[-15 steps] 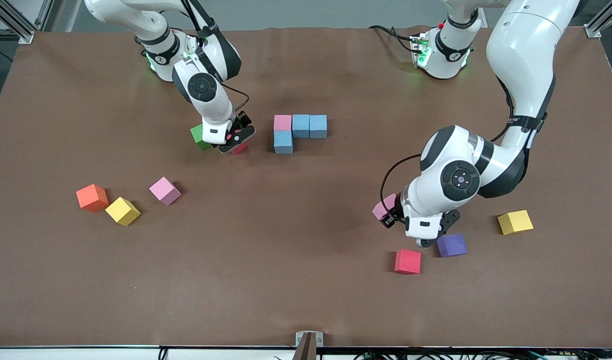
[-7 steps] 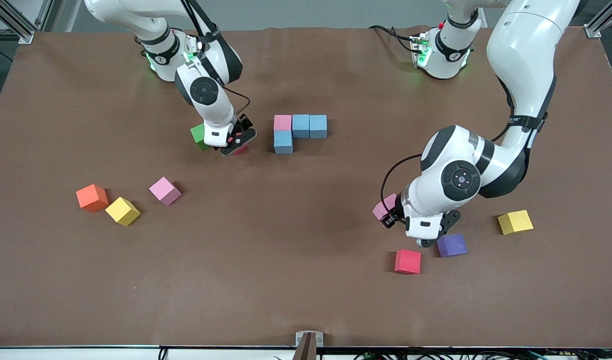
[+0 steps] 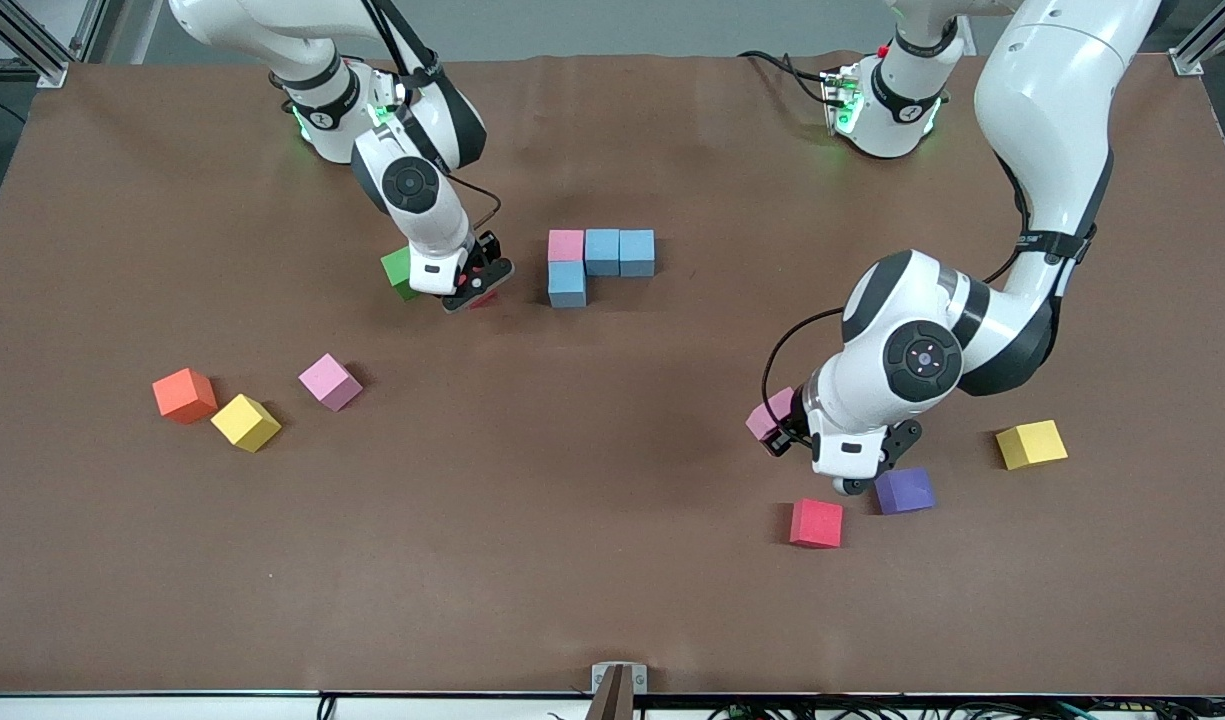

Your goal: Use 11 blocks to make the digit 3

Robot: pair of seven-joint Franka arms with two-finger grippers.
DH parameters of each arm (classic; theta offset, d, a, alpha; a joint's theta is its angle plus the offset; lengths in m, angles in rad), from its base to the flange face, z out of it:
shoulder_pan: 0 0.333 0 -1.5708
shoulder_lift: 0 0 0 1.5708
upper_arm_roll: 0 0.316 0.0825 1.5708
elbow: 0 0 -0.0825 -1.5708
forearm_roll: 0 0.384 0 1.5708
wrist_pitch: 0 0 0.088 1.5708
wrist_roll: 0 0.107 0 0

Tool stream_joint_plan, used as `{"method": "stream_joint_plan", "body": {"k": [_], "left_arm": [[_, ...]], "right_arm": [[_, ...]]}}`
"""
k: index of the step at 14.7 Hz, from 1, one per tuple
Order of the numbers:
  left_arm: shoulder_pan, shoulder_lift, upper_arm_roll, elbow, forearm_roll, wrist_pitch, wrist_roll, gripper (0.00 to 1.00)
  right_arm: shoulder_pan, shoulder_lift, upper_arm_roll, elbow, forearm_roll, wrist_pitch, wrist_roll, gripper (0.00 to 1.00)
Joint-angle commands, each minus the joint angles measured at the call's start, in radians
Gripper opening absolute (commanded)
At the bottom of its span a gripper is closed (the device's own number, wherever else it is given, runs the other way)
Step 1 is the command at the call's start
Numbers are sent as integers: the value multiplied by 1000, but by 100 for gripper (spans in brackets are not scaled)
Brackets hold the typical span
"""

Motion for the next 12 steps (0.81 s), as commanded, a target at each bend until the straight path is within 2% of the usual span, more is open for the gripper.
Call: {"method": "stream_joint_plan", "body": {"k": [1,4,6,7,10,12], "left_arm": [[0,-17,-1,-7,-13,-15,9,20],[-4,-14,-1,-7,-13,-15,6,20],[-1,-14,-2,-7,-13,-15,9,20],[-6,-14,-2,-7,-15,-15,4,20],[-8,-14,-1,-7,-13,-15,4,20],[-5,-16,-2,-7,-13,-15,6,20]], "right_arm": [[-12,-26,5,-10,-10,-5,0,34],[-67,-24,3,50,-1,-5,20,32],[-108,-10,2,160,0,-31,69,31],[-121,13,2,233,0,-94,115,30],[-121,147,0,541,0,-350,244,30],[-110,220,-3,668,2,-416,334,30]]}}
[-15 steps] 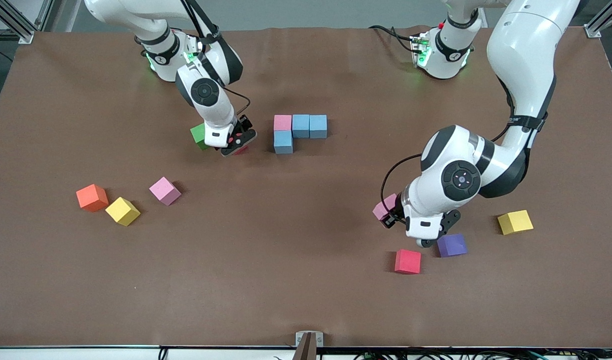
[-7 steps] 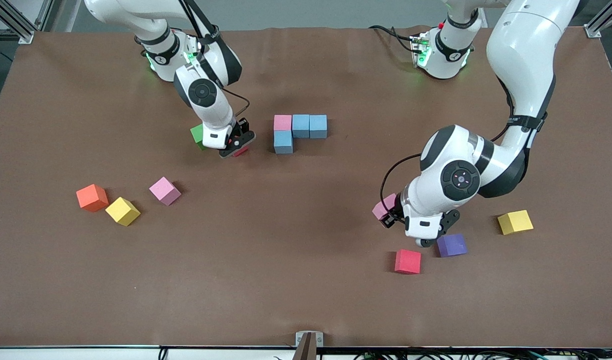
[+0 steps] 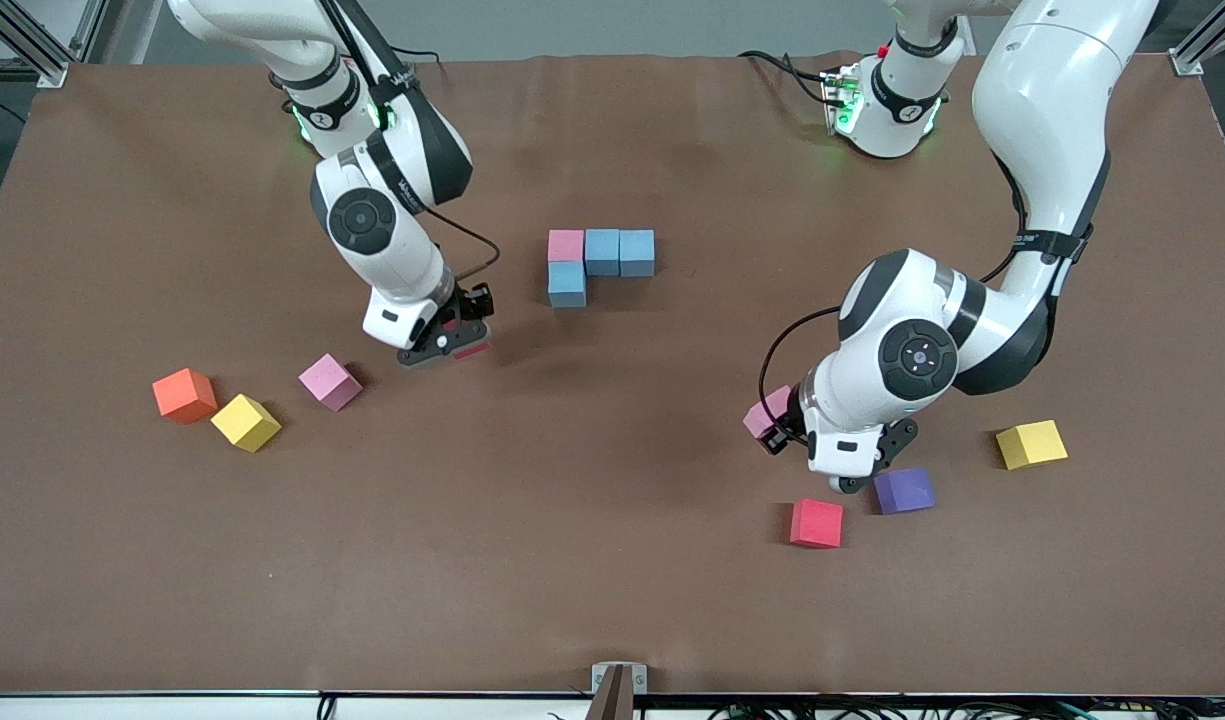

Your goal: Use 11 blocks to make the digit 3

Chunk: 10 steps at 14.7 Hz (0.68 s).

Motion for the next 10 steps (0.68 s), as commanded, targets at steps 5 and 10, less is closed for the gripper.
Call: {"method": "stream_joint_plan", "body": {"k": [5,10], "left_arm": [[3,-20,0,-6,-15,-14,6,20],[10,-17,0,-6,-13,-14,13,20]], "right_arm": [[77,239,7,295,9,-71,345,30],[126,305,7,319,39,-57,419,30]]}}
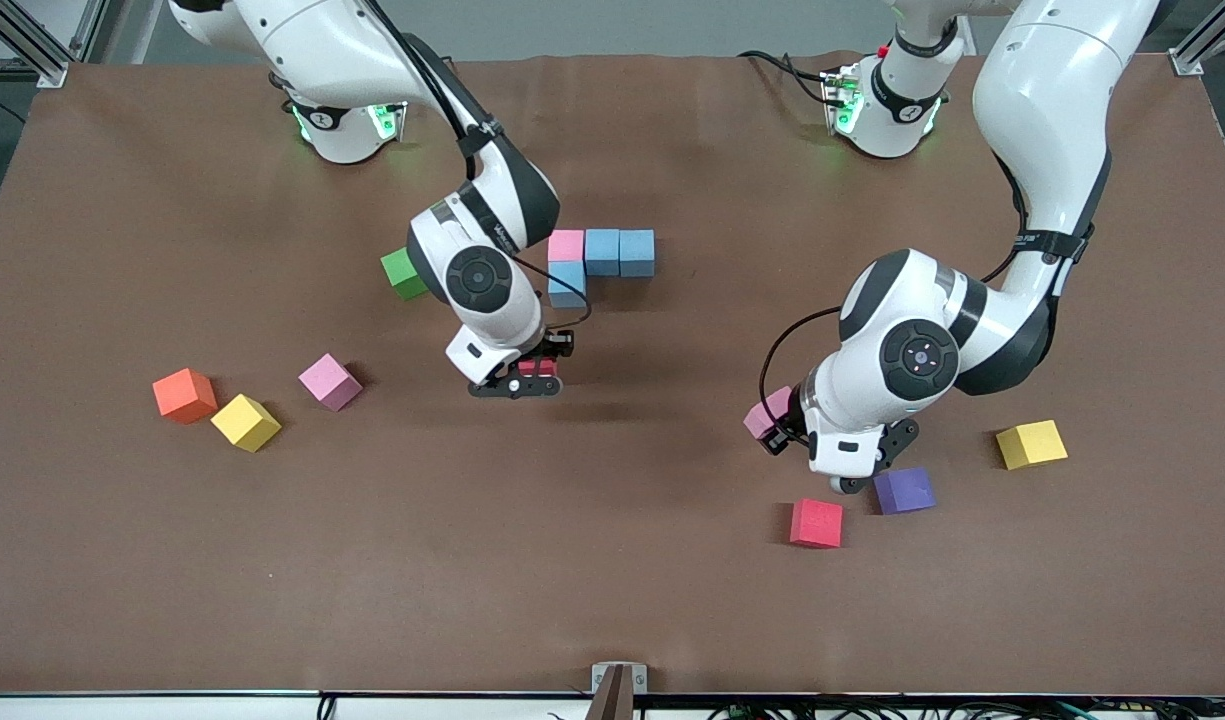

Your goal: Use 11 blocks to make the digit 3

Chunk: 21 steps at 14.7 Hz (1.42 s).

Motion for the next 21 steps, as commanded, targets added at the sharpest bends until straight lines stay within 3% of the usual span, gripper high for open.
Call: {"method": "stream_joint_plan", "body": {"k": [1,6,14,21], "left_arm": [[4,-17,0,-7,-13,-14,9,20],[9,-16,0,-7,-15,-14,13,20],[11,-19,1,-7,-13,-14,13,20],[9,-17,0,-7,-15,-14,9,20]], "right_arm": [[29,35,-1,16,32,-4,16,30],[53,35,6,-18,34,-1,21,30],[67,-30,26,-156,33,119,21,30],[81,-44,28,-191,33,148,21,31]]}}
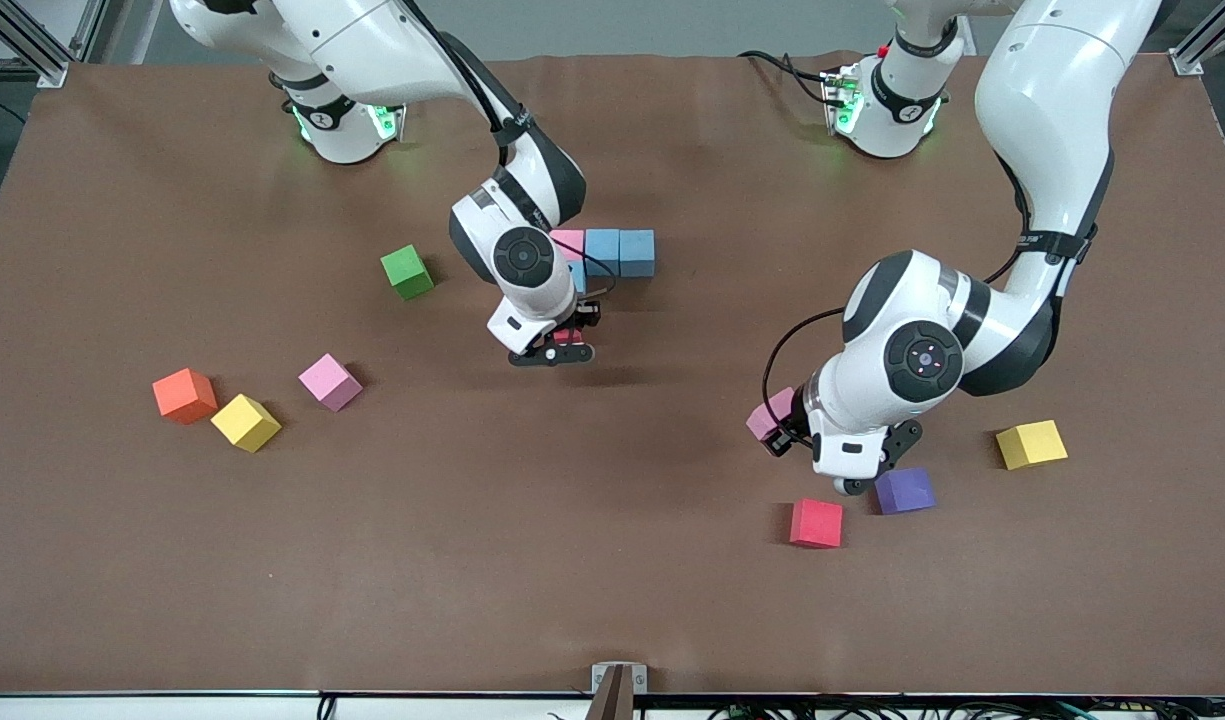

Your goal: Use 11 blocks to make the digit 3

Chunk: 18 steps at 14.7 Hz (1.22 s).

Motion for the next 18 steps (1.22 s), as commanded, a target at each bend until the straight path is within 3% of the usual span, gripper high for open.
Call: {"method": "stream_joint_plan", "body": {"k": [1,18], "left_arm": [[2,-16,-2,-7,-15,-14,7,20],[-18,0,-2,-10,-13,-14,18,20]], "right_arm": [[14,-42,-3,-66,5,47,15,31],[28,-45,-1,-87,5,66,14,31]]}}
